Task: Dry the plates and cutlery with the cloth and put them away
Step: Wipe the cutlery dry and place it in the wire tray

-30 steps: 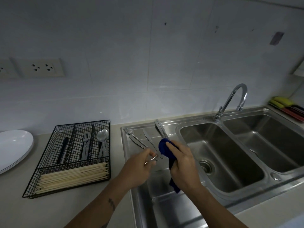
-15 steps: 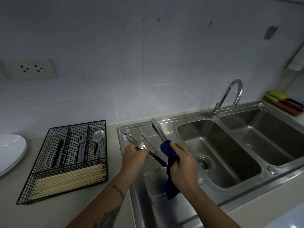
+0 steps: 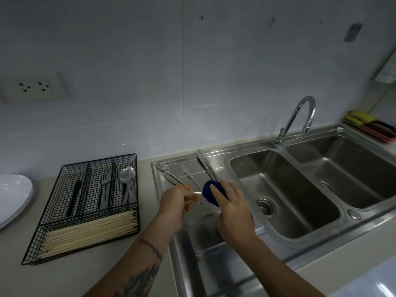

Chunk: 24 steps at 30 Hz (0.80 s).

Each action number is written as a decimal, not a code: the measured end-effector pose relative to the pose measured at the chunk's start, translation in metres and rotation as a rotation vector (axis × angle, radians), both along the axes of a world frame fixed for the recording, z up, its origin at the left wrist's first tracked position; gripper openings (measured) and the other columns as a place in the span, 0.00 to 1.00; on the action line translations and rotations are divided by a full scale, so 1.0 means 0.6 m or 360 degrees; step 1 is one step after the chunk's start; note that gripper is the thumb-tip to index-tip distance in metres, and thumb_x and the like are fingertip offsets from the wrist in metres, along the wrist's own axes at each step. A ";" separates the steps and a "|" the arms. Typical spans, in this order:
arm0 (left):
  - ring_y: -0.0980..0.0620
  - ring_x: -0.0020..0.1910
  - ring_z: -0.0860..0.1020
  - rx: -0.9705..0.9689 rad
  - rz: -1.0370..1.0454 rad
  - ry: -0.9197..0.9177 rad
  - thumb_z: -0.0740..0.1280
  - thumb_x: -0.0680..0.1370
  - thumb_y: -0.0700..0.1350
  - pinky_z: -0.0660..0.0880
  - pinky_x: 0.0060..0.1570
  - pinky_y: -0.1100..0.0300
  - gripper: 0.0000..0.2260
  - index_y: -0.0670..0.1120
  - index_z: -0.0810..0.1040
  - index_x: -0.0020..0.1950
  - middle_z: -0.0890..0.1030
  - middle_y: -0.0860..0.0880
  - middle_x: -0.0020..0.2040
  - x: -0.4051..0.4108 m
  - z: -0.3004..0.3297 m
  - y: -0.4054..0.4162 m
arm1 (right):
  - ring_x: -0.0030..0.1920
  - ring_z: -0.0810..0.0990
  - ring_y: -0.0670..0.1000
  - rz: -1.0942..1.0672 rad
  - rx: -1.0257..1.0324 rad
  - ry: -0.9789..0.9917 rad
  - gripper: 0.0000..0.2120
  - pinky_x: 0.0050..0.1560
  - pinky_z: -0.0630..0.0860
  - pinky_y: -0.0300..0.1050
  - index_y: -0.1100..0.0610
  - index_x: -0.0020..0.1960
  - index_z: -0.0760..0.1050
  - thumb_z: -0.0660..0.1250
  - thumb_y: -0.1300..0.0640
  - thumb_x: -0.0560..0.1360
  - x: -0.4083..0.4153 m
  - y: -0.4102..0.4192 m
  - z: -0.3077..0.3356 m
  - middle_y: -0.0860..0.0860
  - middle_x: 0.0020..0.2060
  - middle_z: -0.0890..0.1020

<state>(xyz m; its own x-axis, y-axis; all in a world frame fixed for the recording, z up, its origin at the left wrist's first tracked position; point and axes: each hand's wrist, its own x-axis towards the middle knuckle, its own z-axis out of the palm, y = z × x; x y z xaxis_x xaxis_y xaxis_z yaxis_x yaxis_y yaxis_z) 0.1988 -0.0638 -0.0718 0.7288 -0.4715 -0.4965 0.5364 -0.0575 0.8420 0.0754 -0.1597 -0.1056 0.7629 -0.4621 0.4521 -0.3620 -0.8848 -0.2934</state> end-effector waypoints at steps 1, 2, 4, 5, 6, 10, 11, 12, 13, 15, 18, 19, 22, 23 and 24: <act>0.46 0.42 0.83 -0.0025 0.0014 0.0044 0.63 0.77 0.34 0.74 0.41 0.56 0.06 0.41 0.78 0.48 0.85 0.44 0.37 -0.001 -0.001 -0.002 | 0.64 0.70 0.57 0.0079 -0.0066 -0.0013 0.32 0.65 0.70 0.52 0.58 0.66 0.73 0.71 0.69 0.62 0.005 0.008 0.004 0.56 0.65 0.74; 0.46 0.42 0.83 -0.0058 0.0036 0.0082 0.63 0.77 0.34 0.75 0.42 0.56 0.06 0.41 0.79 0.48 0.84 0.44 0.36 -0.001 0.000 -0.003 | 0.64 0.70 0.57 0.0139 -0.0118 -0.0027 0.32 0.67 0.67 0.51 0.58 0.66 0.73 0.70 0.68 0.63 0.009 0.012 0.006 0.56 0.65 0.74; 0.46 0.41 0.83 -0.0102 0.0074 0.0107 0.63 0.76 0.34 0.75 0.42 0.56 0.06 0.40 0.79 0.48 0.84 0.43 0.37 0.001 0.002 -0.003 | 0.64 0.71 0.58 0.0153 -0.0148 -0.0048 0.33 0.68 0.67 0.52 0.58 0.67 0.73 0.70 0.68 0.61 0.007 0.003 0.001 0.57 0.64 0.74; 0.45 0.42 0.83 -0.0113 0.0080 0.0115 0.63 0.76 0.33 0.75 0.42 0.56 0.06 0.40 0.79 0.49 0.85 0.43 0.38 0.001 0.003 0.000 | 0.63 0.71 0.59 0.0105 -0.0128 -0.0053 0.34 0.67 0.68 0.54 0.58 0.66 0.73 0.71 0.69 0.60 0.002 -0.008 -0.005 0.57 0.64 0.74; 0.45 0.43 0.84 -0.0126 0.0082 0.0134 0.63 0.76 0.33 0.75 0.42 0.56 0.06 0.40 0.78 0.50 0.85 0.42 0.39 0.002 0.003 0.004 | 0.63 0.72 0.59 0.0052 -0.0100 -0.0053 0.35 0.66 0.69 0.56 0.58 0.66 0.73 0.72 0.69 0.59 -0.005 -0.019 -0.009 0.57 0.63 0.75; 0.45 0.43 0.84 -0.0199 0.0038 0.0280 0.62 0.76 0.34 0.74 0.41 0.56 0.08 0.40 0.78 0.52 0.86 0.41 0.42 0.006 0.001 0.018 | 0.64 0.70 0.59 0.0079 -0.0161 -0.0063 0.33 0.69 0.62 0.63 0.56 0.66 0.73 0.70 0.69 0.62 -0.011 -0.017 -0.005 0.56 0.63 0.75; 0.45 0.43 0.84 -0.0224 0.0015 0.0308 0.62 0.76 0.34 0.74 0.41 0.55 0.08 0.41 0.78 0.52 0.85 0.41 0.42 0.007 0.003 0.020 | 0.64 0.70 0.59 0.0130 -0.0191 -0.0052 0.33 0.68 0.62 0.64 0.55 0.66 0.72 0.70 0.68 0.62 -0.006 -0.011 0.001 0.56 0.62 0.75; 0.45 0.44 0.84 -0.0243 -0.0013 0.0326 0.62 0.76 0.34 0.75 0.42 0.55 0.08 0.41 0.78 0.52 0.85 0.41 0.42 0.008 0.005 0.020 | 0.62 0.71 0.59 0.0164 -0.0212 -0.0038 0.32 0.66 0.65 0.64 0.55 0.66 0.72 0.70 0.67 0.62 -0.002 -0.009 0.007 0.56 0.60 0.75; 0.45 0.44 0.84 -0.0255 -0.0047 0.0338 0.62 0.76 0.34 0.75 0.43 0.54 0.08 0.41 0.78 0.52 0.85 0.42 0.42 0.007 0.006 0.020 | 0.59 0.72 0.58 0.0167 -0.0210 -0.0023 0.32 0.62 0.69 0.62 0.54 0.65 0.71 0.71 0.66 0.62 0.002 -0.011 0.012 0.56 0.58 0.75; 0.45 0.46 0.84 -0.0274 -0.0124 0.0369 0.63 0.77 0.35 0.75 0.45 0.54 0.06 0.41 0.77 0.51 0.85 0.41 0.43 0.004 0.006 0.020 | 0.51 0.73 0.56 0.0113 -0.0099 0.0005 0.33 0.50 0.75 0.54 0.52 0.62 0.72 0.73 0.66 0.59 0.007 -0.023 0.017 0.54 0.53 0.74; 0.44 0.50 0.84 -0.0331 -0.0247 0.0352 0.65 0.78 0.37 0.76 0.48 0.54 0.02 0.43 0.77 0.48 0.85 0.39 0.50 0.002 0.004 0.020 | 0.46 0.73 0.54 0.0090 0.0064 0.0018 0.30 0.42 0.76 0.50 0.51 0.61 0.73 0.71 0.67 0.60 0.007 -0.036 0.015 0.53 0.49 0.74; 0.44 0.51 0.83 -0.0347 -0.0284 0.0293 0.66 0.78 0.38 0.76 0.49 0.54 0.01 0.42 0.77 0.48 0.85 0.39 0.51 0.002 0.003 0.021 | 0.45 0.73 0.53 0.0093 0.0089 0.0012 0.29 0.42 0.76 0.49 0.52 0.61 0.73 0.70 0.67 0.62 0.005 -0.038 0.013 0.53 0.49 0.74; 0.44 0.54 0.83 -0.0257 -0.0319 -0.0096 0.66 0.79 0.38 0.76 0.50 0.55 0.05 0.40 0.80 0.52 0.85 0.42 0.50 0.007 -0.003 0.024 | 0.46 0.73 0.52 0.0076 0.0127 -0.0031 0.27 0.42 0.77 0.47 0.53 0.60 0.74 0.69 0.68 0.64 0.000 -0.039 0.011 0.53 0.49 0.74; 0.44 0.53 0.83 -0.0195 -0.0287 -0.0227 0.67 0.79 0.38 0.76 0.50 0.55 0.05 0.40 0.80 0.52 0.86 0.42 0.48 0.009 -0.005 0.024 | 0.46 0.73 0.52 0.0058 0.0123 -0.0032 0.27 0.43 0.77 0.48 0.53 0.60 0.75 0.69 0.68 0.64 0.000 -0.039 0.011 0.52 0.49 0.74; 0.44 0.52 0.84 -0.0148 -0.0235 -0.0312 0.67 0.78 0.38 0.77 0.49 0.55 0.04 0.40 0.81 0.51 0.86 0.43 0.47 0.011 -0.006 0.025 | 0.47 0.73 0.53 0.0026 0.0109 -0.0027 0.27 0.43 0.77 0.49 0.53 0.60 0.75 0.70 0.68 0.64 0.000 -0.039 0.012 0.52 0.50 0.74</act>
<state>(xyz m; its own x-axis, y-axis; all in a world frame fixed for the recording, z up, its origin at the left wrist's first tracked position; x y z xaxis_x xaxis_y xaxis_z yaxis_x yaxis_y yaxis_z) 0.2056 -0.0490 -0.0757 0.7268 -0.6169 -0.3022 0.3540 -0.0407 0.9344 0.0757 -0.1829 -0.0983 0.7633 -0.4797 0.4328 -0.3420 -0.8683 -0.3593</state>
